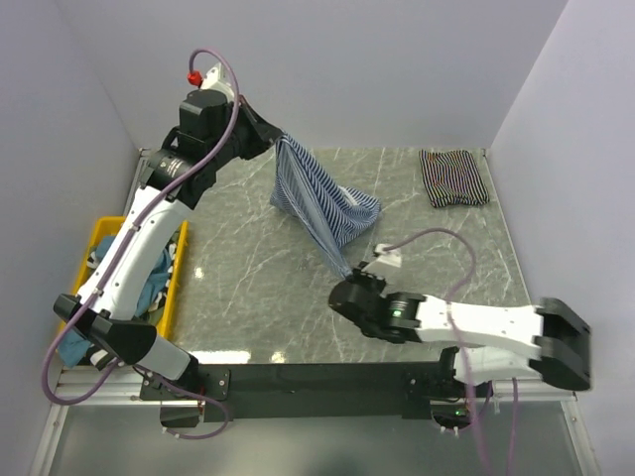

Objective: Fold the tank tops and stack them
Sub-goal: Flatten the tank top out, then fold the tank top

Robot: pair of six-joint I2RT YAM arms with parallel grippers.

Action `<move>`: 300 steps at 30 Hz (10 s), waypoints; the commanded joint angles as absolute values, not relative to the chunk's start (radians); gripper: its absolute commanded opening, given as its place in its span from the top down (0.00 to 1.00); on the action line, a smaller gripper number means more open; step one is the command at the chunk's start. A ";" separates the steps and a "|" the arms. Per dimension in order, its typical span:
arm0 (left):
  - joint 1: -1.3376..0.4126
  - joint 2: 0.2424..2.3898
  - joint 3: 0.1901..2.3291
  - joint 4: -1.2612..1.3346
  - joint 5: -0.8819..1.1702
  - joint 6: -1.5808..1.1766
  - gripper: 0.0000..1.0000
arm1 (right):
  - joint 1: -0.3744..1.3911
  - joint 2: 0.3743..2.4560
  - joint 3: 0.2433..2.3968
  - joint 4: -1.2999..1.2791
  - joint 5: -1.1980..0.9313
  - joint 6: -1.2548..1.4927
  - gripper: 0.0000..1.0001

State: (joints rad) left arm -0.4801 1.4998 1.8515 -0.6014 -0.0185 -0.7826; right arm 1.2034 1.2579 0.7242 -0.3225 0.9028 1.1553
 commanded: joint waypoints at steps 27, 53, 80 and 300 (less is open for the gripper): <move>-0.442 1.149 1.703 -0.295 -0.150 -0.874 1.00 | 0.712 1.069 1.612 -0.218 0.585 0.089 1.00; -0.135 1.412 1.694 0.046 0.202 -1.018 0.99 | 0.239 1.529 1.913 -0.188 -0.061 0.365 1.00; -0.402 0.537 0.518 -0.438 0.017 -1.161 0.45 | 0.383 0.719 0.506 -0.367 0.054 0.630 0.44; -0.126 1.993 1.609 -0.336 -0.034 -0.788 0.58 | 1.122 1.735 1.249 -0.198 0.106 0.795 0.53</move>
State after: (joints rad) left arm -0.1169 2.1010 1.6283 -0.3740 -0.0956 -0.8085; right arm 1.2171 1.9522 1.3468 -0.2337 0.0231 0.7753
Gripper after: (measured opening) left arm 0.412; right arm 0.464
